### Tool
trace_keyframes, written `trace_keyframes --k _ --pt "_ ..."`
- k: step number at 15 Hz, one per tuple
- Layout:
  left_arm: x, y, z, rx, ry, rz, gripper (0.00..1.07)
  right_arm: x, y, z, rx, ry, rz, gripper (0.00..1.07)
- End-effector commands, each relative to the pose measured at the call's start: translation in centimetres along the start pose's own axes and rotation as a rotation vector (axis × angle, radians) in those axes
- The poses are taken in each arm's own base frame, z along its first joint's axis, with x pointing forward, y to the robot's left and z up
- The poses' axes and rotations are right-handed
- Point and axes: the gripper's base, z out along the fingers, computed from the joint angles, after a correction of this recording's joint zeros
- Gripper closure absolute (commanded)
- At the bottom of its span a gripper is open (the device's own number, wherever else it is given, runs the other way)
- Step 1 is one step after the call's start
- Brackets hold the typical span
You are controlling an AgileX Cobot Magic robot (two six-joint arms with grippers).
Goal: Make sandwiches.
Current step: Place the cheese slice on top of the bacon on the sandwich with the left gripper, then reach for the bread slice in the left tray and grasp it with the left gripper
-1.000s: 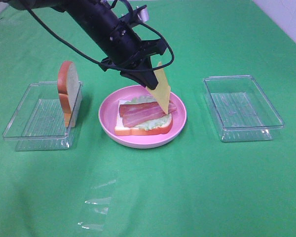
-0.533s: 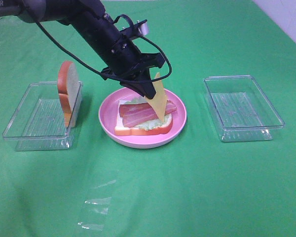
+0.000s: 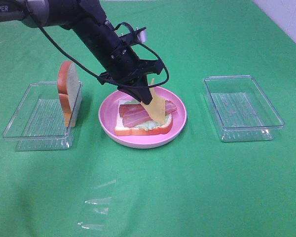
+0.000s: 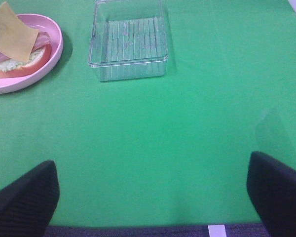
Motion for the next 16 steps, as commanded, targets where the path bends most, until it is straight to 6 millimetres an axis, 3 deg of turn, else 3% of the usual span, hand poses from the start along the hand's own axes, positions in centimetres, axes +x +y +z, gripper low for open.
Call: trace_keyframes --k 1,2,5,8,9,16 --pt "0.1 0.2 0.0 -0.037 0.008 -0.023 1.07 0.3 0.0 -0.2 -0.003 -0.034 -0.010 0.09" --pt "0.1 0.3 0.0 -0.048 0.013 -0.019 1.07 0.3 0.0 -0.2 -0.003 -0.034 -0.010 0.09" --pt "0.2 0.4 0.0 -0.058 0.019 -0.030 0.79 0.3 0.0 -0.2 -0.003 -0.034 -0.010 0.09" --pt "0.2 -0.1 -1.1 -0.070 0.026 -0.007 0.11 0.3 0.0 -0.2 -0.003 -0.034 -0.010 0.09" --pt "0.3 -0.3 -1.9 -0.093 0.032 0.019 0.05 0.3 0.0 -0.2 -0.003 -0.034 -0.010 0.09" --pt "0.5 -3.7 -9.5 -0.183 0.022 0.137 0.05 0.3 0.0 -0.2 -0.003 -0.034 -0.010 0.09"
